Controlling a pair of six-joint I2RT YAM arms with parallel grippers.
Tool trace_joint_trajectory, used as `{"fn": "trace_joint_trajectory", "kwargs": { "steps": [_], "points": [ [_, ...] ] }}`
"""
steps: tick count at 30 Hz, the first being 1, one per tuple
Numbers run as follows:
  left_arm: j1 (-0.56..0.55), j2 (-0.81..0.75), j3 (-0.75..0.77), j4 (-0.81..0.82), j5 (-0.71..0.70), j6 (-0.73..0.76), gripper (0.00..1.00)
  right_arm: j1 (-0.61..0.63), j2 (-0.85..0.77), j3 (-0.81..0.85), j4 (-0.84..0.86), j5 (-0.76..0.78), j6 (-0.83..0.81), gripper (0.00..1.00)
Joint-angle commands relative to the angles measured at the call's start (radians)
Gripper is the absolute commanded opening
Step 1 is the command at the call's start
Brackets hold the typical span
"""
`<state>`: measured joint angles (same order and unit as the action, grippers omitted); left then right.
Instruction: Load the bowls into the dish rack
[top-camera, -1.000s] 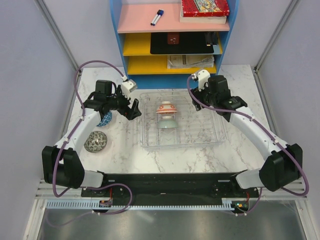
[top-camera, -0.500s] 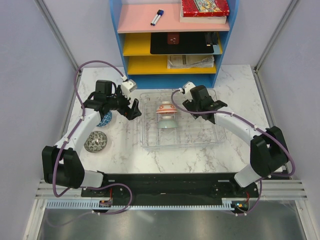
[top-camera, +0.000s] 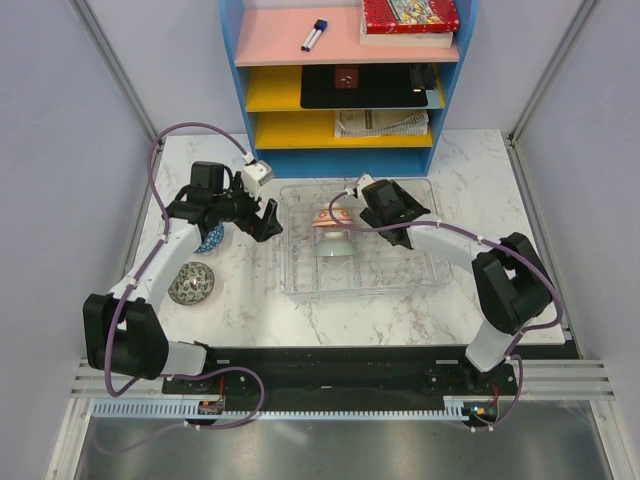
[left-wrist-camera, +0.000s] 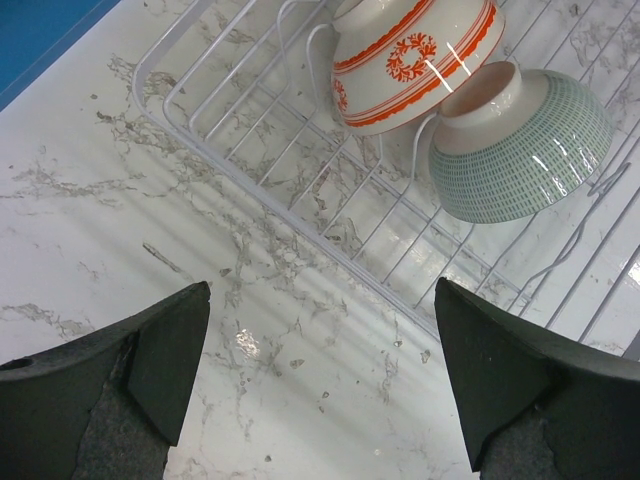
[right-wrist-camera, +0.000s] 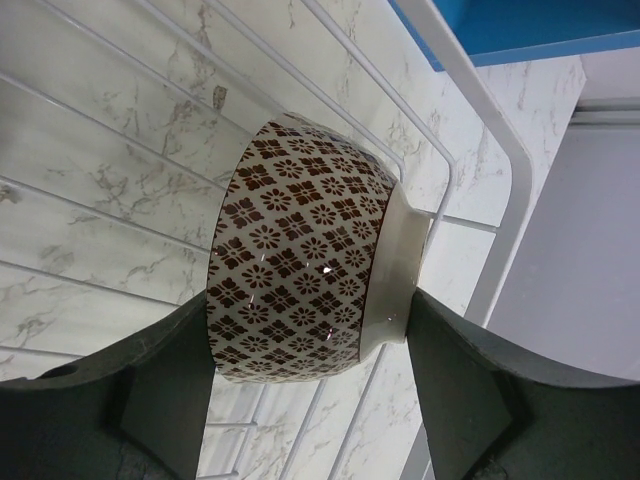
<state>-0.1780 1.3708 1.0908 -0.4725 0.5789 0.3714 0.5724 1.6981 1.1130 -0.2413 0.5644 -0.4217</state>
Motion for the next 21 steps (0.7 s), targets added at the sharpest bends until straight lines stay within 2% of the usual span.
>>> {"fn": "trace_joint_trajectory", "kwargs": {
  "steps": [1,8,11,12,17,20,21],
  "points": [
    [0.006,-0.036,-0.006,0.018,0.016,-0.022,1.00,0.014,0.026,0.005,0.092,0.146,-0.055,0.00],
    [0.011,-0.042,-0.009,0.020,0.018,-0.019,1.00,0.021,0.083,0.004,0.099,0.152,-0.068,0.00],
    [0.014,-0.042,-0.012,0.021,0.021,-0.019,1.00,0.023,0.097,0.005,0.091,0.138,-0.062,0.07],
    [0.014,-0.044,-0.012,0.020,0.022,-0.019,1.00,0.024,0.100,0.008,0.086,0.135,-0.061,0.23],
    [0.017,-0.045,-0.011,0.020,0.024,-0.019,1.00,0.037,0.113,0.018,0.065,0.121,-0.055,0.71],
    [0.018,-0.045,-0.012,0.020,0.022,-0.017,1.00,0.046,0.113,0.021,0.050,0.109,-0.054,0.89],
    [0.020,-0.050,-0.012,0.020,0.022,-0.015,1.00,0.050,0.112,0.019,0.040,0.098,-0.058,0.91]
  ]
}}
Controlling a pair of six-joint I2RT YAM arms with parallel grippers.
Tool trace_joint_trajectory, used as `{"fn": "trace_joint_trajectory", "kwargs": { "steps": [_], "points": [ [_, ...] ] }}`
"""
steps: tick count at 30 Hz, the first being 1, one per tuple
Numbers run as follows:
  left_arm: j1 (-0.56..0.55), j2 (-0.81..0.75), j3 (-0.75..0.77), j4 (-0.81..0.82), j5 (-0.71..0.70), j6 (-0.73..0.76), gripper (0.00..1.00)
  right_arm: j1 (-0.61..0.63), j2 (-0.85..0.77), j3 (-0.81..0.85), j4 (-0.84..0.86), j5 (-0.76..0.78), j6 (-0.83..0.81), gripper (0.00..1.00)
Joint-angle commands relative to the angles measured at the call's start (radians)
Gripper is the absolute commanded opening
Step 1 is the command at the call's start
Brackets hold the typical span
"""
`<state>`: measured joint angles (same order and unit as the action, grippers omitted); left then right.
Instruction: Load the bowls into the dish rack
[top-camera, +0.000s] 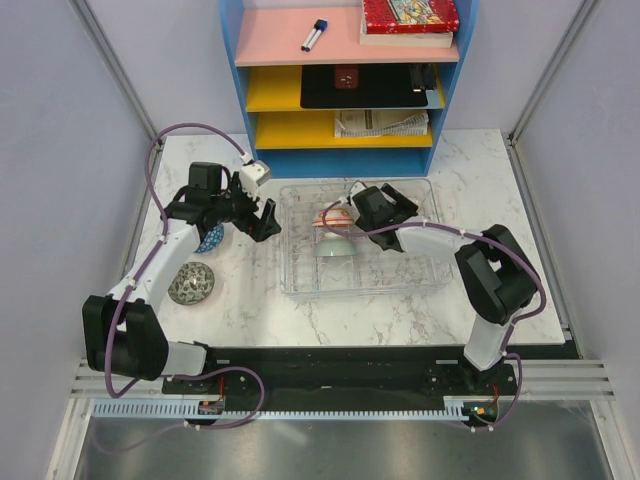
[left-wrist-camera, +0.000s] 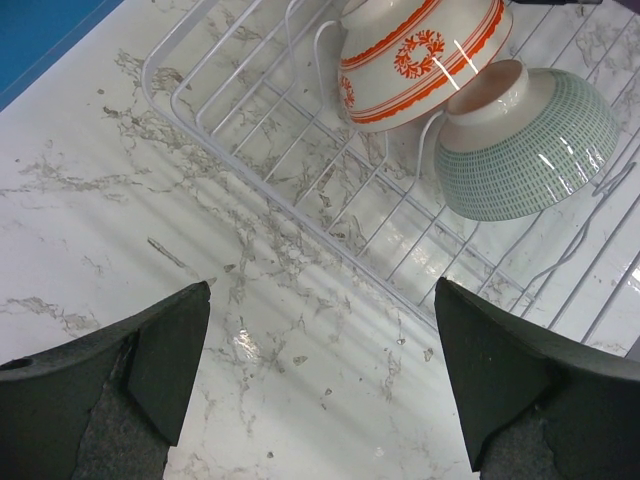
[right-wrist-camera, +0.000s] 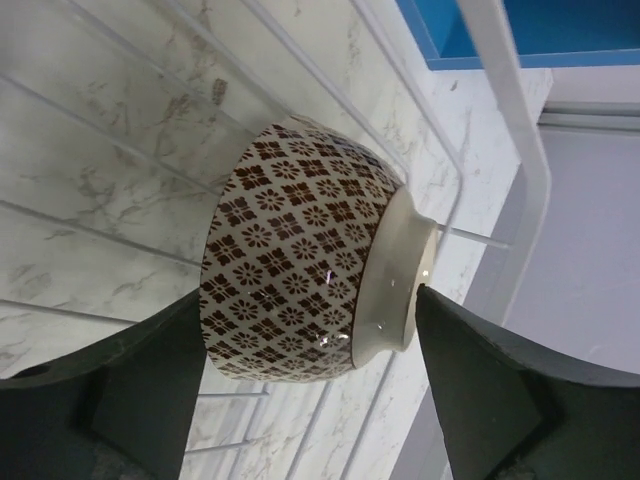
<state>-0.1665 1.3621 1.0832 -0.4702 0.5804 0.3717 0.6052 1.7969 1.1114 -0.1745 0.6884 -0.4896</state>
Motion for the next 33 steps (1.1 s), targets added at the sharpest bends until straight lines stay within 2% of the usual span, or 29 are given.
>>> {"fn": "trace_joint_trajectory", "kwargs": {
  "steps": [1,2,7,19,23,27,33],
  "points": [
    [0.010,-0.041,-0.006,0.018,0.021,-0.017,1.00,0.019,0.013,0.021,-0.031,-0.030,0.011,0.94],
    [0.010,-0.043,-0.006,0.019,0.022,-0.017,1.00,0.019,0.012,0.022,-0.034,-0.035,0.014,0.98],
    [0.015,-0.047,-0.008,0.018,0.025,-0.016,1.00,0.022,0.002,0.027,-0.051,-0.059,0.022,0.97],
    [0.022,-0.055,-0.006,0.016,0.015,-0.014,1.00,0.022,-0.071,0.085,-0.155,-0.262,0.082,0.98],
    [0.025,-0.061,-0.008,0.016,0.012,-0.011,1.00,0.019,-0.140,0.120,-0.218,-0.329,0.118,0.97],
    [0.027,-0.063,0.003,0.001,-0.022,0.003,1.00,-0.008,-0.182,0.159,-0.293,-0.334,0.144,0.94],
    [0.051,-0.031,0.032,-0.021,-0.184,0.000,1.00,-0.093,-0.231,0.096,-0.293,-0.241,0.082,0.96]
  ]
}}
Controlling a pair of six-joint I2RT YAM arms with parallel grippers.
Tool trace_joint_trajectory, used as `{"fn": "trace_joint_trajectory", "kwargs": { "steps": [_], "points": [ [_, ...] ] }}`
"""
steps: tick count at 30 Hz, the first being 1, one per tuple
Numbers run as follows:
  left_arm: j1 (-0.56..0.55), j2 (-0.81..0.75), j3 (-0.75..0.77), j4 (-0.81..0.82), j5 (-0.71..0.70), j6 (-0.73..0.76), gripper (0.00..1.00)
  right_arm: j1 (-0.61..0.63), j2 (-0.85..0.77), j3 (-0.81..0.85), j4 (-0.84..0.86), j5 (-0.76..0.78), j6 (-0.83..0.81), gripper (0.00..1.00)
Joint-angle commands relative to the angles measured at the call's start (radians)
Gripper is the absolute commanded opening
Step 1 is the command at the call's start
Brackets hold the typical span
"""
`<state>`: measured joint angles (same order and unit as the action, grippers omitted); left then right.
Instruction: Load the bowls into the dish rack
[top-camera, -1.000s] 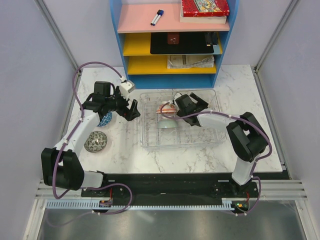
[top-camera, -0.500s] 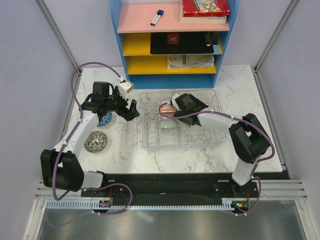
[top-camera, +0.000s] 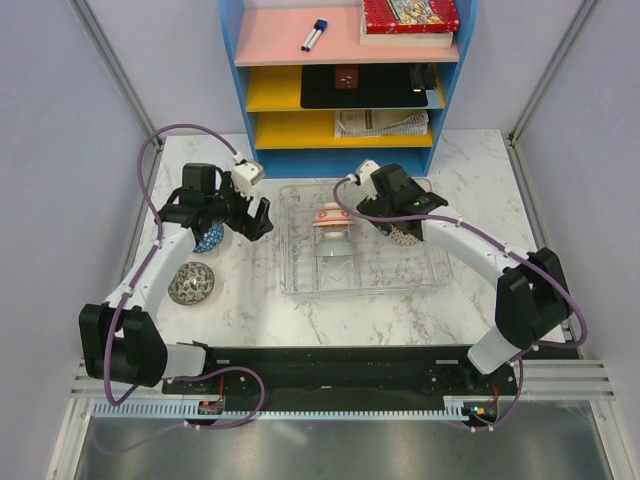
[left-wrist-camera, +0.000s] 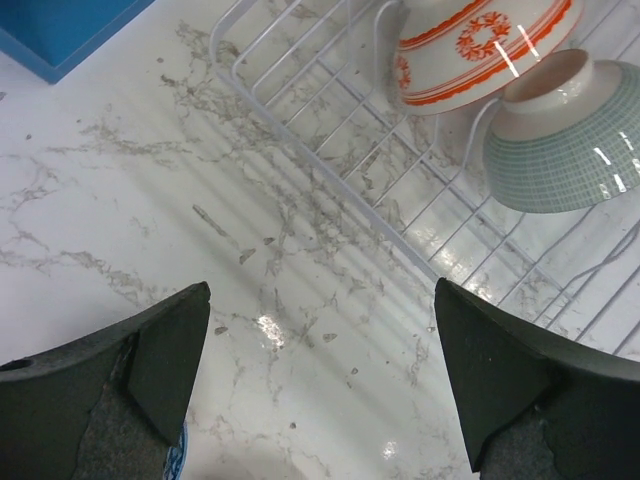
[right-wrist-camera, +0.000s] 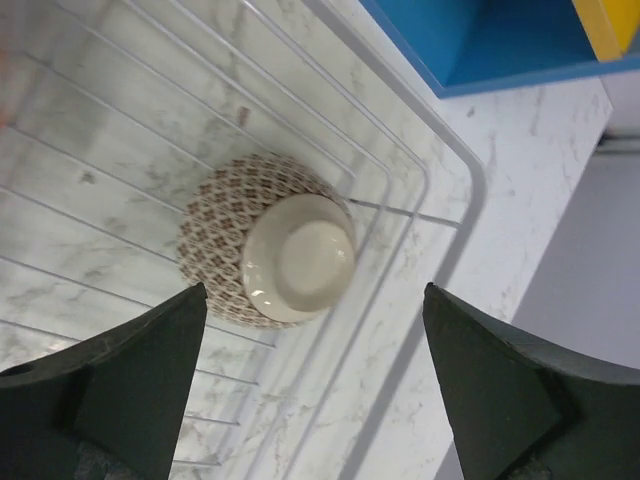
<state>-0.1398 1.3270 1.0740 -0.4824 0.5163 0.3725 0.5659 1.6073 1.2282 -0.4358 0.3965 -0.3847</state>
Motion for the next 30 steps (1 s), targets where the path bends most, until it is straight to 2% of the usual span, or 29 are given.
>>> {"fn": "trace_joint_trajectory", "kwargs": {
  "steps": [1,2,6,12,20,25,30],
  "points": [
    [0.032,0.023,0.046,-0.012,-0.145,-0.010,1.00,-0.063,-0.047,-0.033,-0.029,0.053,-0.040,0.96],
    [0.039,0.037,0.049,-0.015,-0.195,-0.029,1.00,-0.079,-0.058,-0.045,-0.026,0.061,-0.048,0.96],
    [0.106,0.069,0.052,-0.024,-0.245,-0.066,1.00,-0.098,-0.079,-0.107,0.012,0.097,-0.080,0.97],
    [0.216,0.078,0.058,-0.027,-0.236,-0.090,1.00,-0.103,-0.043,-0.142,0.087,0.149,-0.106,0.97],
    [0.279,0.078,0.044,-0.038,-0.231,-0.069,1.00,-0.104,0.072,-0.127,0.229,0.222,-0.129,0.97],
    [0.308,0.096,0.037,-0.038,-0.243,-0.047,1.00,-0.104,0.124,-0.099,0.258,0.249,-0.140,0.97],
    [0.368,0.132,0.043,-0.030,-0.245,-0.034,1.00,-0.104,0.091,-0.088,0.214,0.228,-0.125,0.97]
  ]
}}
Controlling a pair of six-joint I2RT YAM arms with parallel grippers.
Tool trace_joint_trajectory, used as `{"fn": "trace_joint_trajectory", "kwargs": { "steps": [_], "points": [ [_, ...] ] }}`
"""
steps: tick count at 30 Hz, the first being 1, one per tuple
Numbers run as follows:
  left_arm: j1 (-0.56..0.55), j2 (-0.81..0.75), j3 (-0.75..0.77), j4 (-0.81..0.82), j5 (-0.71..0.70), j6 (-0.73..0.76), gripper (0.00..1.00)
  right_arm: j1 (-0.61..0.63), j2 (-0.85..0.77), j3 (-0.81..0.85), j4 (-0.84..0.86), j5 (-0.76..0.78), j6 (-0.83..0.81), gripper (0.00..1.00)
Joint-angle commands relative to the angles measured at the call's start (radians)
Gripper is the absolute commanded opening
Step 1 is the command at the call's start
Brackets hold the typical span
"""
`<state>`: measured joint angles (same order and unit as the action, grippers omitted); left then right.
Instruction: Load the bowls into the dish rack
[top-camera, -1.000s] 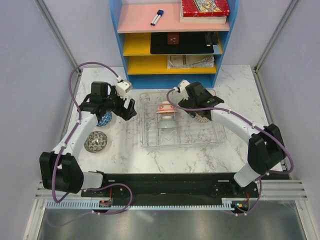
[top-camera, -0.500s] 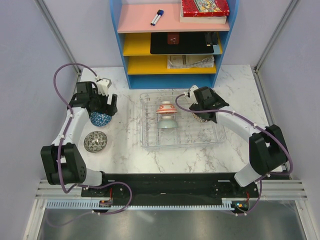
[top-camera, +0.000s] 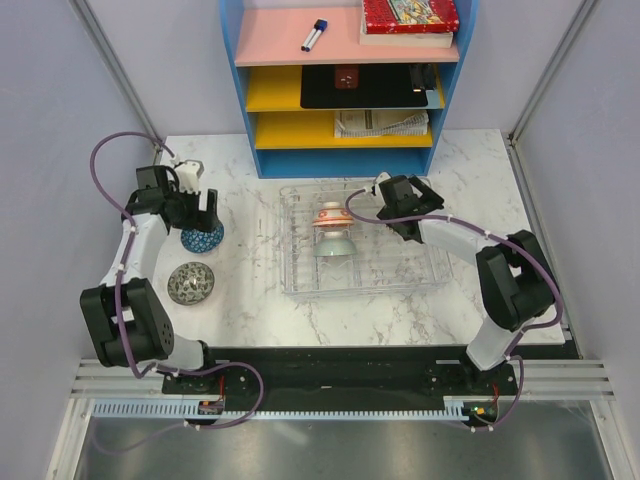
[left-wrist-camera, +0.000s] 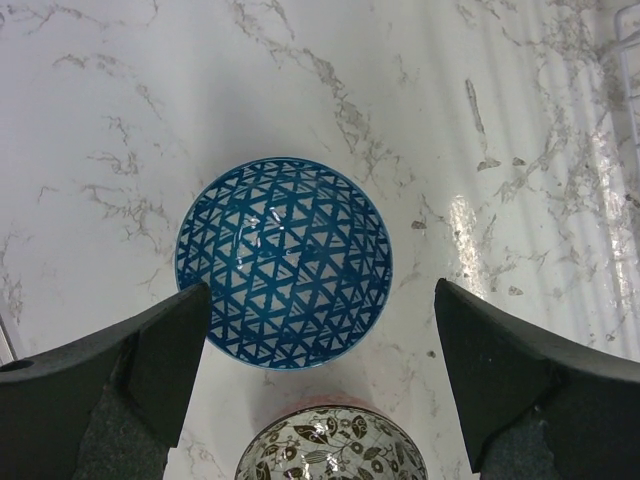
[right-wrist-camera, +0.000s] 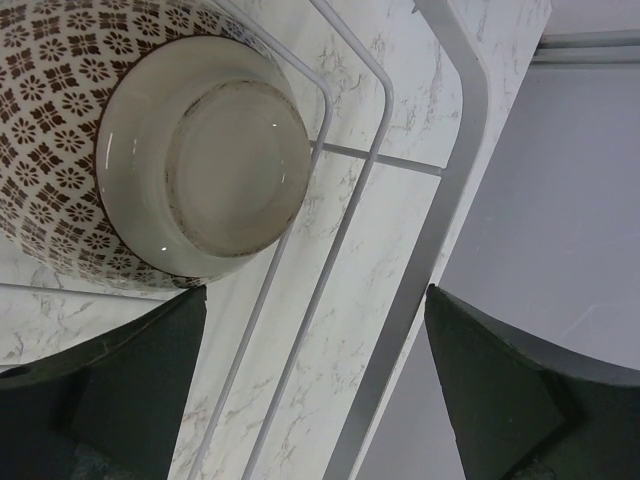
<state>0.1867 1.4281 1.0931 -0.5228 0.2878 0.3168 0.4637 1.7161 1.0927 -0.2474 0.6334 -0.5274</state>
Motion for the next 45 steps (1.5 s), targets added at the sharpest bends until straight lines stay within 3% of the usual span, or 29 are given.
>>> {"fn": "trace_joint_trajectory", "kwargs": {
  "steps": [1,10,19,22,23,25,26,28,29,33,41,45],
  "points": [
    [0.052,0.046,0.027,0.010,-0.027,0.025,1.00,-0.002,-0.045,0.052,0.002,-0.021,0.029,0.97],
    [0.165,0.147,0.060,0.050,-0.016,0.065,1.00,0.000,-0.298,0.156,-0.280,-0.309,0.109,0.97],
    [0.174,0.275,0.050,0.124,-0.049,0.105,0.98,-0.002,-0.447,0.216,-0.374,-0.631,0.161,0.97],
    [0.174,0.322,0.067,0.135,-0.038,0.107,0.89,-0.002,-0.470,0.229,-0.392,-0.716,0.185,0.97],
    [0.174,0.333,0.076,0.136,-0.035,0.104,0.79,-0.002,-0.474,0.240,-0.395,-0.728,0.191,0.97],
    [0.174,0.351,0.085,0.136,-0.027,0.097,0.70,0.000,-0.480,0.251,-0.401,-0.747,0.201,0.97],
    [0.172,0.354,0.093,0.136,-0.024,0.097,0.59,-0.002,-0.480,0.254,-0.405,-0.761,0.201,0.97],
    [0.174,0.362,0.099,0.136,-0.015,0.096,0.48,-0.002,-0.477,0.263,-0.409,-0.768,0.205,0.97],
    [0.174,0.364,0.102,0.138,-0.013,0.094,0.31,-0.002,-0.474,0.265,-0.411,-0.771,0.205,0.97],
    [0.174,0.356,0.106,0.136,0.014,0.094,0.03,-0.002,-0.443,0.276,-0.412,-0.781,0.227,0.97],
    [0.172,0.359,0.234,0.021,0.160,0.093,0.02,0.000,-0.356,0.371,-0.417,-0.974,0.297,0.98],
    [0.163,0.306,0.301,-0.046,0.406,0.110,0.02,-0.002,-0.331,0.435,-0.394,-1.115,0.404,0.98]
  ]
}}
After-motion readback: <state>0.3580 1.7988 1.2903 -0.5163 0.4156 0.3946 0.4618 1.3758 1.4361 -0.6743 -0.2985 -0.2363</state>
